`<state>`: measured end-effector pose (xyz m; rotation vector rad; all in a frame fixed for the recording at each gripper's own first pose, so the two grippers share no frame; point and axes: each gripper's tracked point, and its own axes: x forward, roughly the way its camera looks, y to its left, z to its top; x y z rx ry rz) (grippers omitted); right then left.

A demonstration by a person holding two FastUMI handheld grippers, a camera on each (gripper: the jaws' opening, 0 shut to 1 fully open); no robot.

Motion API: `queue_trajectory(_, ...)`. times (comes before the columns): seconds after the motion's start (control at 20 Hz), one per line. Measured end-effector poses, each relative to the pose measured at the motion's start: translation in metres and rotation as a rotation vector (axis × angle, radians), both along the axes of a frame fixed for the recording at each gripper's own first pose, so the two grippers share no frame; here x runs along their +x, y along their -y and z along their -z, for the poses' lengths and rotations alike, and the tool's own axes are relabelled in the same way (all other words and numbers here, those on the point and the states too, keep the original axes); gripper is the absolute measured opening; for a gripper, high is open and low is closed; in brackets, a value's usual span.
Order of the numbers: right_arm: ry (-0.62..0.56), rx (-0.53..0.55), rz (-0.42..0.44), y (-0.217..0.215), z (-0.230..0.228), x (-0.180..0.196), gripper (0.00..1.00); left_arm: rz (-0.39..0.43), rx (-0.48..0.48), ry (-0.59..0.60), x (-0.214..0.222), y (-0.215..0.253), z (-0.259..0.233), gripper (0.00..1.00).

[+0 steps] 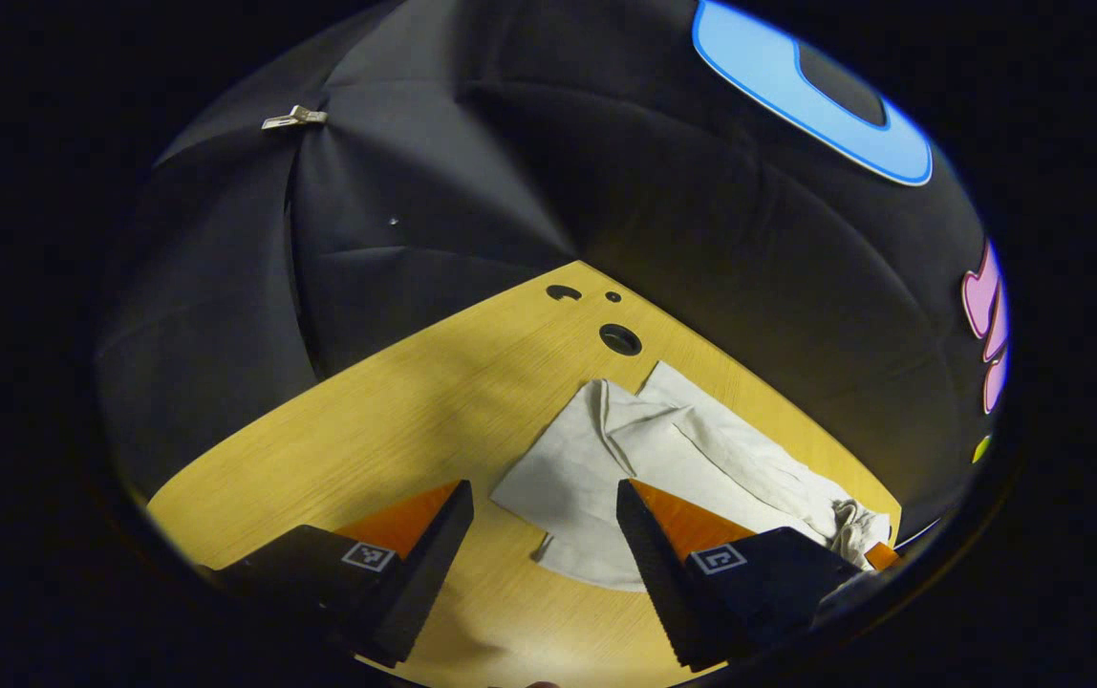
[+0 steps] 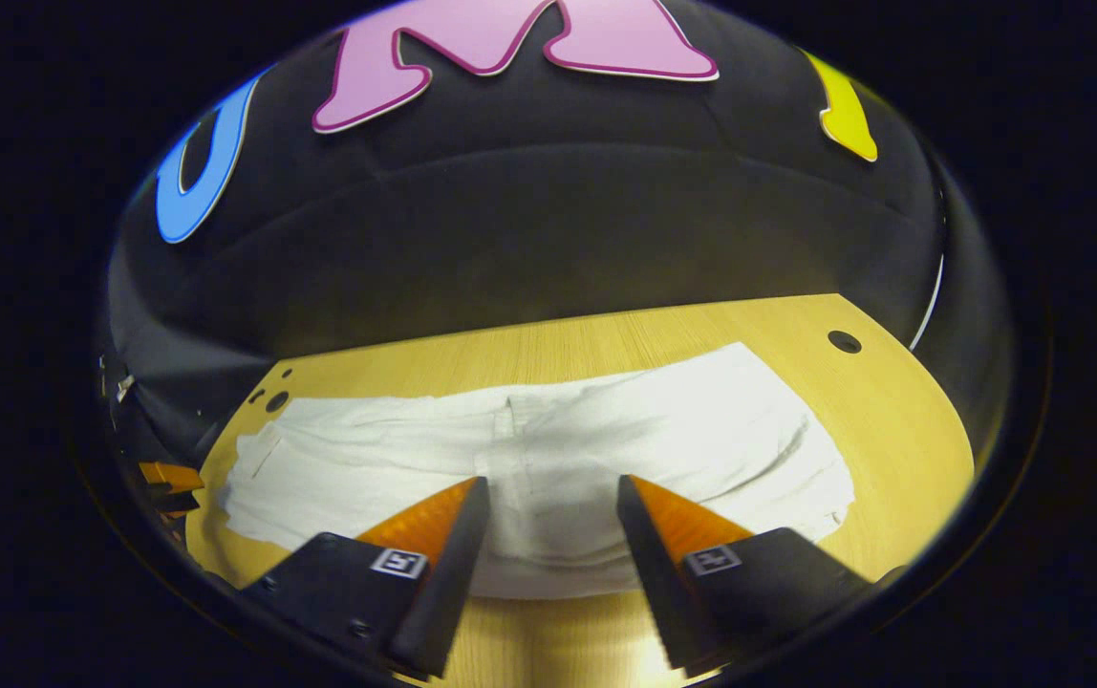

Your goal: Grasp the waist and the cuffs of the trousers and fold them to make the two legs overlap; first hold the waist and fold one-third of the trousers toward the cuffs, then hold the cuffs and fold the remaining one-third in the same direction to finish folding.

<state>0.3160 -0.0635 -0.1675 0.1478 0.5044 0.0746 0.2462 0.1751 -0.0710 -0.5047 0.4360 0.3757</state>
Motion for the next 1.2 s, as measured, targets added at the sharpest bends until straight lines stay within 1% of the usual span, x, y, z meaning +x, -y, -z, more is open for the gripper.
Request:
queue_trajectory(0.05,0.005,-0.025,-0.002,0.002,-0.001,-0.011,1.00,-0.011,0.034,-0.028,-0.004,-0.005,0.004,0.96)
queue_trajectory(0.1,0.009,-0.035,-0.006,0.002,-0.003,-0.019,0.99,-0.025,0.055,-0.046,-0.005,-0.008,0.008,0.96)
queue_trajectory(0.25,0.019,-0.068,-0.014,0.007,-0.015,-0.058,0.99,-0.035,0.053,-0.079,-0.007,-0.001,0.014,0.96)
queue_trajectory(0.35,0.017,-0.078,-0.013,0.011,-0.020,-0.081,0.99,-0.036,0.079,-0.133,-0.014,0.000,0.023,0.96)
queue_trajectory(0.4,0.012,-0.084,-0.009,0.015,-0.023,-0.090,0.99,-0.031,0.133,-0.136,-0.017,-0.003,0.019,0.92)
queue_trajectory(0.45,0.010,-0.086,0.001,0.021,-0.023,-0.100,1.00,-0.014,0.168,-0.157,-0.018,-0.008,0.024,0.94)
queue_trajectory(0.5,-0.004,-0.083,0.010,0.025,-0.024,-0.111,0.99,-0.003,0.228,-0.180,-0.019,-0.013,0.025,0.98)
queue_trajectory(0.55,-0.020,-0.083,0.024,0.032,-0.022,-0.120,0.99,0.015,0.258,-0.169,-0.018,-0.015,0.024,0.98)
queue_trajectory(0.6,-0.017,-0.082,0.046,0.038,-0.025,-0.130,0.99,0.033,0.252,-0.168,-0.016,-0.015,0.024,0.98)
queue_trajectory(0.65,-0.010,-0.079,0.069,0.045,-0.028,-0.135,1.00,0.028,0.259,-0.162,-0.015,-0.014,0.022,0.82)
queue_trajectory(0.75,-0.016,-0.072,0.101,0.057,-0.035,-0.158,0.99,0.035,0.250,-0.156,-0.013,-0.010,0.022,0.77)
queue_trajectory(0.8,-0.023,-0.071,0.106,0.061,-0.036,-0.167,0.99,0.065,0.264,-0.159,-0.013,-0.007,0.022,0.69)
queue_trajectory(0.85,-0.030,-0.074,0.106,0.065,-0.038,-0.178,0.99,0.094,0.272,-0.159,-0.013,-0.004,0.021,0.65)
queue_trajectory(1.0,-0.023,-0.116,0.105,0.081,-0.046,-0.208,1.00,0.140,0.298,-0.156,-0.012,-0.003,0.019,0.29)
queue_trajectory(1.05,-0.021,-0.129,0.111,0.089,-0.047,-0.218,0.99,0.147,0.295,-0.152,-0.011,-0.003,0.020,0.29)
queue_trajectory(1.1,-0.021,-0.132,0.115,0.093,-0.049,-0.226,0.99,0.149,0.292,-0.148,-0.009,-0.002,0.020,0.16)
queue_trajectory(1.2,-0.027,-0.137,0.124,0.105,-0.051,-0.241,0.99,0.164,0.301,-0.117,-0.006,-0.001,0.019,0.08)
